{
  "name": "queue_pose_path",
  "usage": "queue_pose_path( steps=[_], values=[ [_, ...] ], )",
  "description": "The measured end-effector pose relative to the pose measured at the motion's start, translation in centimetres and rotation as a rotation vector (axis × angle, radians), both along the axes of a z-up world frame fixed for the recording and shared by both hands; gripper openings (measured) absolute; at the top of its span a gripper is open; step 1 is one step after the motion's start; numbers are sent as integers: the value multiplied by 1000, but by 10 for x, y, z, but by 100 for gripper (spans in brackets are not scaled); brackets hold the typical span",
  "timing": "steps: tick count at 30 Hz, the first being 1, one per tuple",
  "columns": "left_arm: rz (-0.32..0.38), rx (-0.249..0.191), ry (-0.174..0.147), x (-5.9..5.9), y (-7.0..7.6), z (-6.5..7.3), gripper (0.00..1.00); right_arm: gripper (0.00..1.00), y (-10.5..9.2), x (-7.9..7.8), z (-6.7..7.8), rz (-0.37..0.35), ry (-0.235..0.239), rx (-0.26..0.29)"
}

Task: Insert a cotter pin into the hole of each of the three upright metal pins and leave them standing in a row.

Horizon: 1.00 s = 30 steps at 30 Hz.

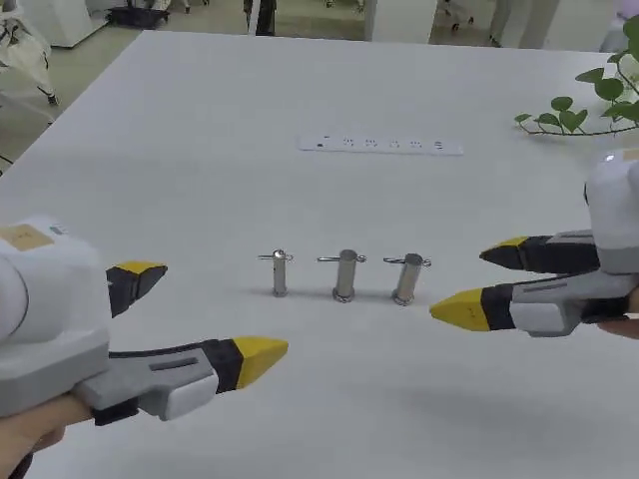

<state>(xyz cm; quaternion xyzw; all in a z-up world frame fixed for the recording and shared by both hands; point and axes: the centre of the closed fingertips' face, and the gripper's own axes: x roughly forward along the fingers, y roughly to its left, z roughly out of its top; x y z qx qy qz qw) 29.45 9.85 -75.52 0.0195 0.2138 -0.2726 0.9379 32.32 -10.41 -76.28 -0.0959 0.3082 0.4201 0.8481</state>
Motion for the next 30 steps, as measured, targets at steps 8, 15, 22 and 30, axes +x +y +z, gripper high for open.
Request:
queue_pose_path(
  steps=[8, 15, 22, 30],
  values=[
    [25, -37, -5, -8, 6, 5, 93, 81, -6, -34, -2, -74, -2, 43],
    [12, -21, -5, -13, 4, 5, 99, 90, -5, -48, -3, -117, -19, 92],
    [29, -17, -10, -14, 7, 6, 99, 100, -12, -49, -5, -168, -43, 101],
    [48, -11, -2, -18, 10, 5, 99, 100, -17, -52, -5, -183, -50, 103]
  ],
)
